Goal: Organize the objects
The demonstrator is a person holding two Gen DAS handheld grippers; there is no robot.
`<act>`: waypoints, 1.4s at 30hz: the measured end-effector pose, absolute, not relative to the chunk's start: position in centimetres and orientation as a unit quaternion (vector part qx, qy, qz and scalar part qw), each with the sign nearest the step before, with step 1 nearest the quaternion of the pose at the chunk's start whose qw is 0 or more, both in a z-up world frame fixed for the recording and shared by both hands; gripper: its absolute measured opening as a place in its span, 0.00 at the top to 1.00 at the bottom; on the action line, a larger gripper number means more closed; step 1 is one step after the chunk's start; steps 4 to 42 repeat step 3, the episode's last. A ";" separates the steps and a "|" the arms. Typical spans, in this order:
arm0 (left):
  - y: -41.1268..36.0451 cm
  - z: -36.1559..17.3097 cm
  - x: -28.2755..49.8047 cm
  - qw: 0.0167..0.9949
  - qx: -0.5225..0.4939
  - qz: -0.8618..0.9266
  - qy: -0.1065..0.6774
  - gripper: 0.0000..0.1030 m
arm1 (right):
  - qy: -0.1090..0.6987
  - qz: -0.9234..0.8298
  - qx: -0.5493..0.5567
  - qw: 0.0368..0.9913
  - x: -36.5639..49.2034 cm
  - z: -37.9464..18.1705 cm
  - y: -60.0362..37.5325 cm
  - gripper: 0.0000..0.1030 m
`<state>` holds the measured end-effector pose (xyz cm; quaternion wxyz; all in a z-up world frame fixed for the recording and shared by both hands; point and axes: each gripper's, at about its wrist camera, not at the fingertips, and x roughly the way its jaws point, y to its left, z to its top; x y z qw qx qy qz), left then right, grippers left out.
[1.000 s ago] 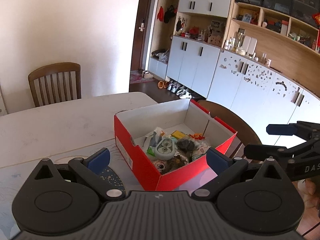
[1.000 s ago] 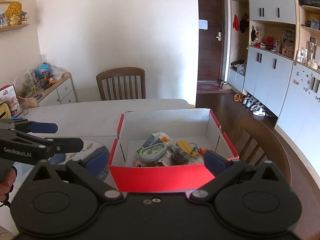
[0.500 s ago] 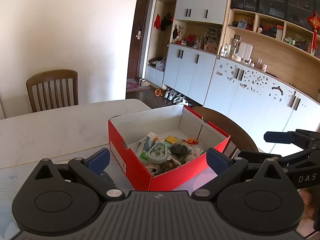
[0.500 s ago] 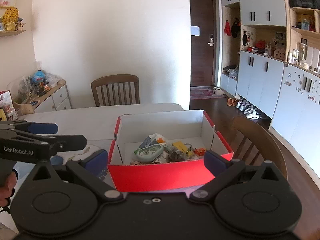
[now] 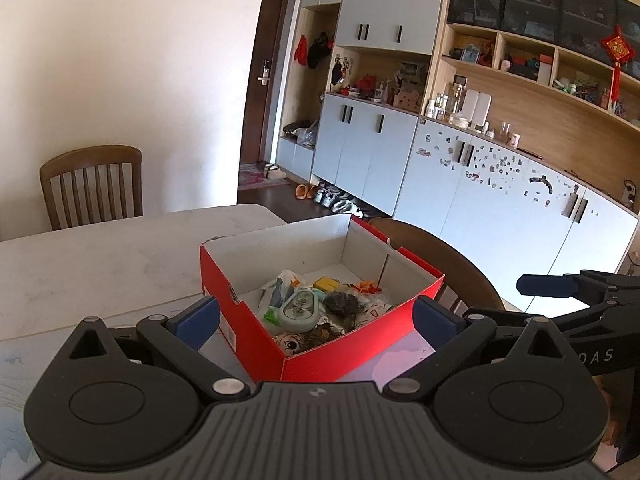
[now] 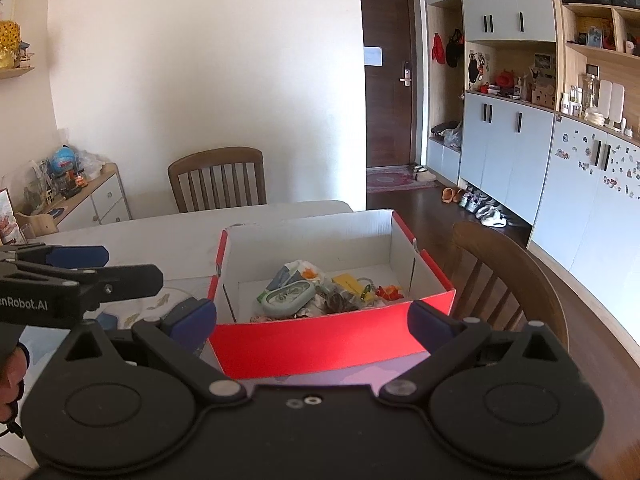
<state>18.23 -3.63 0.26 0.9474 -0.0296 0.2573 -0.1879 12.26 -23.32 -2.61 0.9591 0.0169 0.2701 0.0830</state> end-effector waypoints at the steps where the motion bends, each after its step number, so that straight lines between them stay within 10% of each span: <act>1: -3.6 0.2 18.3 0.947 -0.030 -0.188 0.258 0.00 | 0.271 0.083 0.017 0.959 12.3 -2.6 -23.3 0.01; 42: -3.4 0.2 18.3 0.947 -0.032 -0.188 0.258 0.00 | 0.271 0.085 0.016 0.959 12.4 -2.6 -23.2 0.01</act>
